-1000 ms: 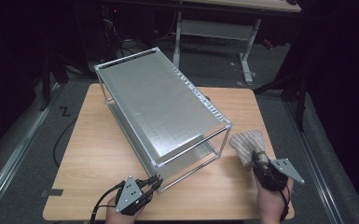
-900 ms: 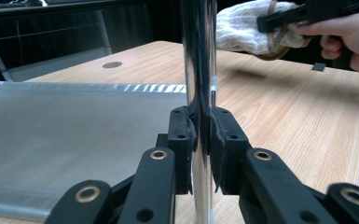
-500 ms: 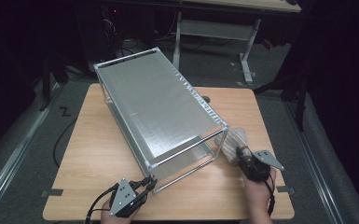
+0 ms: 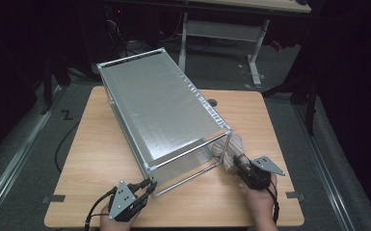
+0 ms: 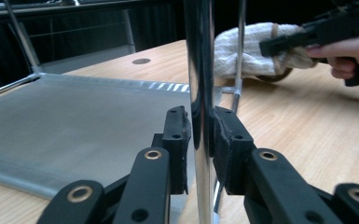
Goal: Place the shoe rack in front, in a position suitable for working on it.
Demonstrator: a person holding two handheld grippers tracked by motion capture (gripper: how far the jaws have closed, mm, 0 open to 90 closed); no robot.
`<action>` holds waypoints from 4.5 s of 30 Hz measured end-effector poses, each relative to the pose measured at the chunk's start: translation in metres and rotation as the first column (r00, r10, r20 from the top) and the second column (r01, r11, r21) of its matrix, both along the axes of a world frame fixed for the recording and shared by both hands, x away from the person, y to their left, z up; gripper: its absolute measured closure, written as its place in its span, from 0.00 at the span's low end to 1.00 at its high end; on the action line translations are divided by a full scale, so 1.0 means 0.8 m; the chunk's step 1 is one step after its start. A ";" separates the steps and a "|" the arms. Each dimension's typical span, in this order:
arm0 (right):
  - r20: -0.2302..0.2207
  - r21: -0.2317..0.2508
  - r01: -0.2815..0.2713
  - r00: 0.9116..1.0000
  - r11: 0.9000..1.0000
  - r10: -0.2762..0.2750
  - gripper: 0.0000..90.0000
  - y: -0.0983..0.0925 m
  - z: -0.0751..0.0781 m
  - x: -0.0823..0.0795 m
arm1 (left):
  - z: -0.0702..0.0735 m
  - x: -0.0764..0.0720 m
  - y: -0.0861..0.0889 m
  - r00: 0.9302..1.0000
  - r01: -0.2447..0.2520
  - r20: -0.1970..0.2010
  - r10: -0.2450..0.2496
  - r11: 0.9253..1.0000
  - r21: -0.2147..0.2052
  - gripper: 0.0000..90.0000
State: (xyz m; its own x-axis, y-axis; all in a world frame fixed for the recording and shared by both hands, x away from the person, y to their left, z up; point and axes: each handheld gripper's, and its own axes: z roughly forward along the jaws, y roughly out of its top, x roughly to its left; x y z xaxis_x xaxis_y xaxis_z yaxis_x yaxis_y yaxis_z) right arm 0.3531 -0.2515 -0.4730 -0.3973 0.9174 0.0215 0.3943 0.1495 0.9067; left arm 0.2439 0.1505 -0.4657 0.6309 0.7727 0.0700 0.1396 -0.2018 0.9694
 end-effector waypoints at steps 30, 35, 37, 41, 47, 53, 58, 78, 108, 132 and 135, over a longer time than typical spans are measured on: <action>0.064 0.033 -0.160 0.985 0.987 0.158 0.78 0.053 0.012 0.022 | 0.000 -0.012 0.034 0.993 -0.119 0.024 0.119 0.993 0.007 0.87; 0.055 0.043 -0.176 0.983 0.983 0.174 0.79 0.052 0.013 0.018 | 0.002 -0.010 0.036 0.992 -0.125 0.026 0.125 0.992 0.012 0.87; 0.053 0.048 -0.180 0.983 0.982 0.178 0.79 0.052 0.013 0.016 | 0.001 -0.009 0.037 0.992 -0.128 0.022 0.128 0.992 0.007 0.87; 0.050 0.050 -0.181 0.983 0.982 0.179 0.79 0.049 0.013 0.008 | 0.001 -0.006 0.036 0.993 -0.120 0.023 0.120 0.993 0.005 0.87; 0.045 0.058 -0.170 0.985 0.984 0.168 0.79 0.038 0.012 -0.002 | 0.001 0.000 0.028 0.996 -0.091 0.025 0.091 0.996 0.006 0.88; 0.044 0.059 -0.162 0.986 0.985 0.159 0.80 0.025 0.012 -0.011 | 0.001 0.005 0.021 0.997 -0.071 0.023 0.071 0.997 -0.006 0.88; 0.047 0.055 -0.134 0.990 0.989 0.132 0.80 0.012 0.012 -0.024 | 0.002 0.013 0.012 0.999 -0.035 0.020 0.035 0.999 -0.001 0.88; 0.021 -0.007 0.039 0.999 0.999 -0.038 0.78 -0.040 0.008 -0.096 | 0.002 0.064 -0.022 0.999 0.029 -0.014 -0.030 0.999 -0.043 0.88; 0.174 0.131 -0.048 0.984 0.990 0.025 0.77 -0.014 0.061 -0.118 | 0.000 0.080 0.016 0.994 -0.108 -0.022 0.106 0.991 -0.078 0.89; -0.027 0.077 -0.121 0.992 0.990 0.124 0.76 0.019 0.011 -0.092 | -0.003 0.086 0.048 0.982 -0.187 -0.044 0.184 0.978 -0.097 0.82; -0.027 0.077 -0.133 0.990 0.988 0.135 0.76 0.028 0.011 -0.088 | -0.002 0.081 0.052 0.979 -0.199 -0.057 0.195 0.976 -0.089 0.79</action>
State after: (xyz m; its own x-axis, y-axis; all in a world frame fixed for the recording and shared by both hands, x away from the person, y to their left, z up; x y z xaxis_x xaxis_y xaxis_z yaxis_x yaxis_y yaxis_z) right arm 0.2830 -0.2294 -0.4639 -0.5145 0.8512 0.1031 0.4042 0.1348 0.9047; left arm 0.3083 0.1925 -0.4677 0.4666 0.8838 -0.0355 0.2141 -0.0740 0.9740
